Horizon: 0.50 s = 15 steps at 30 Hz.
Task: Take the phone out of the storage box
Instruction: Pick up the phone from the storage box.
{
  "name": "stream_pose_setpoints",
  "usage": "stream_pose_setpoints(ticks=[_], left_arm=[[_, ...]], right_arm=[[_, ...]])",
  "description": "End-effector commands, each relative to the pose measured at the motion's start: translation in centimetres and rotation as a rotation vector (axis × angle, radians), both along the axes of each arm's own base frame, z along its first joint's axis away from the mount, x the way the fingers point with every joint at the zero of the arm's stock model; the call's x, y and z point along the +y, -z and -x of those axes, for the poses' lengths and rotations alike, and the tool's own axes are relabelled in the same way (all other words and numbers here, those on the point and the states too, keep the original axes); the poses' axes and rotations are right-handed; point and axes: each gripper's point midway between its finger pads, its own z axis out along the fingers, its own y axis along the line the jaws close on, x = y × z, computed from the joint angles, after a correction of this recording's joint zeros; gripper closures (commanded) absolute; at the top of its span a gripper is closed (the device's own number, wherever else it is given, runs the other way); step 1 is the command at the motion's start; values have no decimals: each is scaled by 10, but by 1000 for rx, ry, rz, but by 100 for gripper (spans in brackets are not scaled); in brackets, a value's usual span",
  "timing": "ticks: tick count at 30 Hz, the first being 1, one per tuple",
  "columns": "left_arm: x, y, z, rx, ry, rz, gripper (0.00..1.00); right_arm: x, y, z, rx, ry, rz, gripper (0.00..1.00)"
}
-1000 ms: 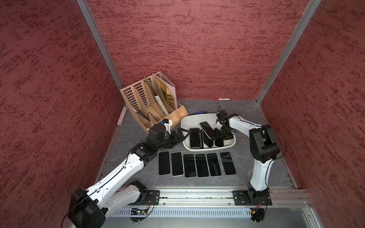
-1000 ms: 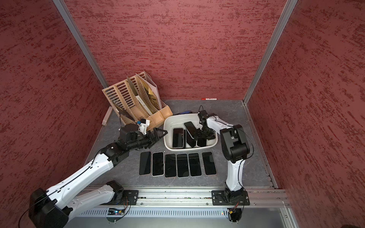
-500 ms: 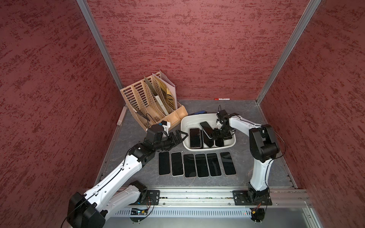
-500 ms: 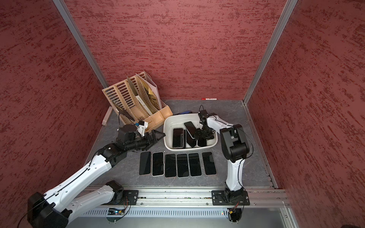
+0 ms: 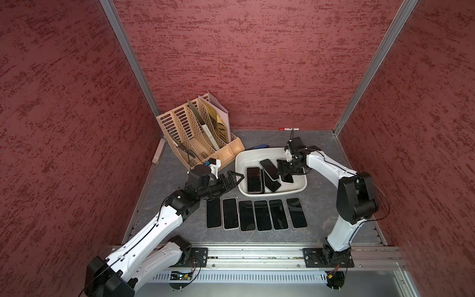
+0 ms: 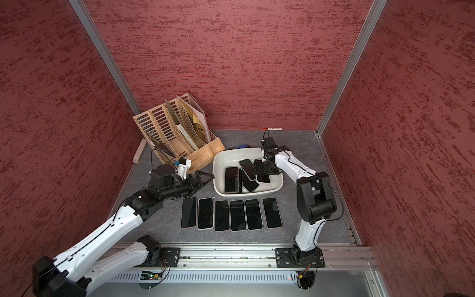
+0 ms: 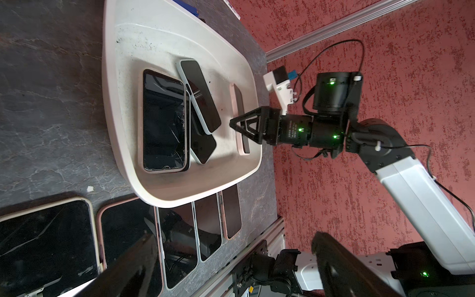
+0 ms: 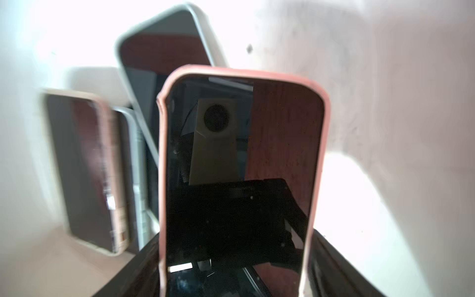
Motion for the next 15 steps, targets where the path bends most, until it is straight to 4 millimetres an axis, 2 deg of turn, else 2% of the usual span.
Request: stream_pose_setpoints(ticks=[1, 6, 9, 12, 15], left_arm=[[-5, -10, -5, -56, -1, 33, 0], [-18, -11, -9, -63, 19, 36, 0], [-26, -16, -14, -75, 32, 41, 0], [-32, -19, -17, -80, 46, 50, 0], [-39, -18, -16, -84, 69, 53, 0]], right_arm=[[14, -33, -10, -96, -19, -80, 34], [24, -40, -4, -93, -39, -115, 34], [28, -54, 1, -120, -41, -144, 34], [19, -70, 8, -154, -25, -116, 34], [-1, -79, 22, -166, -6, -35, 33]])
